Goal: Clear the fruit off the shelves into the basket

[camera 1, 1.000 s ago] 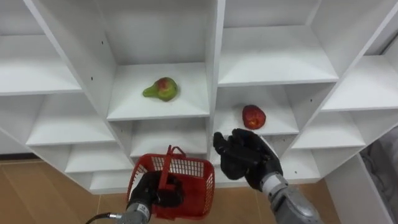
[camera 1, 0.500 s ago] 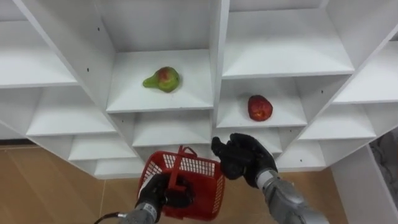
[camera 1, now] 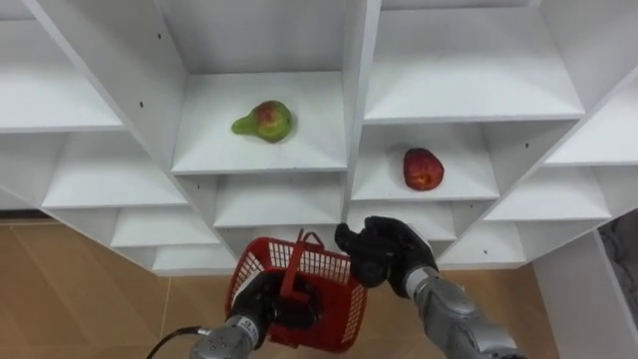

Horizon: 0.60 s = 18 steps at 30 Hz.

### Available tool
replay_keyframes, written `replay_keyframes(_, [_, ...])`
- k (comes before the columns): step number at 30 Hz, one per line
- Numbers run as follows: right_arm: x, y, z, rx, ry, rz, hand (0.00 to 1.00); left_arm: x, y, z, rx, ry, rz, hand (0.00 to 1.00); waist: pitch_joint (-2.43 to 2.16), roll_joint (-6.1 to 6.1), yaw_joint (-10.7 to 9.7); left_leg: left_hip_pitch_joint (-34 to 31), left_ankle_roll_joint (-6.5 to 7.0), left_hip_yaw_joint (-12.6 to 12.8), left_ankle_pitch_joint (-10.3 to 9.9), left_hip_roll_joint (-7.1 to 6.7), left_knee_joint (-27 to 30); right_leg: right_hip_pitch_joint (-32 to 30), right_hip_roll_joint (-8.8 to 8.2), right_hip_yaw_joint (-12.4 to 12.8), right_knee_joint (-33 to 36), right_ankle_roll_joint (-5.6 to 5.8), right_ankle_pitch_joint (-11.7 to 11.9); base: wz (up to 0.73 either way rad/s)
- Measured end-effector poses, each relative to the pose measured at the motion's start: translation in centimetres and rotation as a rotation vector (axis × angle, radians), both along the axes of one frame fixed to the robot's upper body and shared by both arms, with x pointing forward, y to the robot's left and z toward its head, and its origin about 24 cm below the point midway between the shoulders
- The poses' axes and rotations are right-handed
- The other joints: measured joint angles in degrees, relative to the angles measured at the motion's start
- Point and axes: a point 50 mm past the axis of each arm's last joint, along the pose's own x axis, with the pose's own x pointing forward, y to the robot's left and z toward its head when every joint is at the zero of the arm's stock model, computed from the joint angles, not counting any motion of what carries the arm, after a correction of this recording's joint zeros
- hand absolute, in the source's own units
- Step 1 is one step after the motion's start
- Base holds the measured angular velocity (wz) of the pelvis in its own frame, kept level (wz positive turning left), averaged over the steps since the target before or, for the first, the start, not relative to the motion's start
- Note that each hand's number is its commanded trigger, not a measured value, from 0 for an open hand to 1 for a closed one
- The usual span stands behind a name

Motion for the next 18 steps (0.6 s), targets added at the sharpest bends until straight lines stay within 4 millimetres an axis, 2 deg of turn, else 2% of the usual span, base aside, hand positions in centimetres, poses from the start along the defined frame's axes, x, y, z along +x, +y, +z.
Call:
replay_keyframes(8, [0.0, 0.4, 0.0, -0.036, -0.009, 0.036, 1.00, 0.3, -0.8, 0.2, -0.007, -0.014, -0.040, 1.00, 0.05, 0.10, 0.06, -0.18, 0.00, 0.05, 0.00, 0.00, 0.00, -0.20, 0.00, -0.18, 0.00, 0.00, 0.00, 0.00])
replay_keyframes(13, [-0.2, 0.5, -0.3, -0.045, 0.004, 0.042, 1.00, 0.4, -1.1, 0.3, -0.020, -0.017, -0.052, 1.00, 0.28, 0.49, 0.17, -0.21, 0.00, 0.01, 0.00, -0.01, 0.01, -0.21, -0.02, -0.33, -0.02, 0.01, 0.01, 0.00])
replay_keyframes(18, [-0.7, 0.7, -0.9, -0.063, 0.029, 0.070, 1.00, 0.3, -1.5, 0.3, -0.028, -0.013, -0.082, 1.00, 0.22, 0.94, 0.26, -0.21, 0.00, 0.01, 0.00, 0.00, 0.01, -0.26, -0.03, -0.54, -0.03, 0.01, 0.01, 0.00])
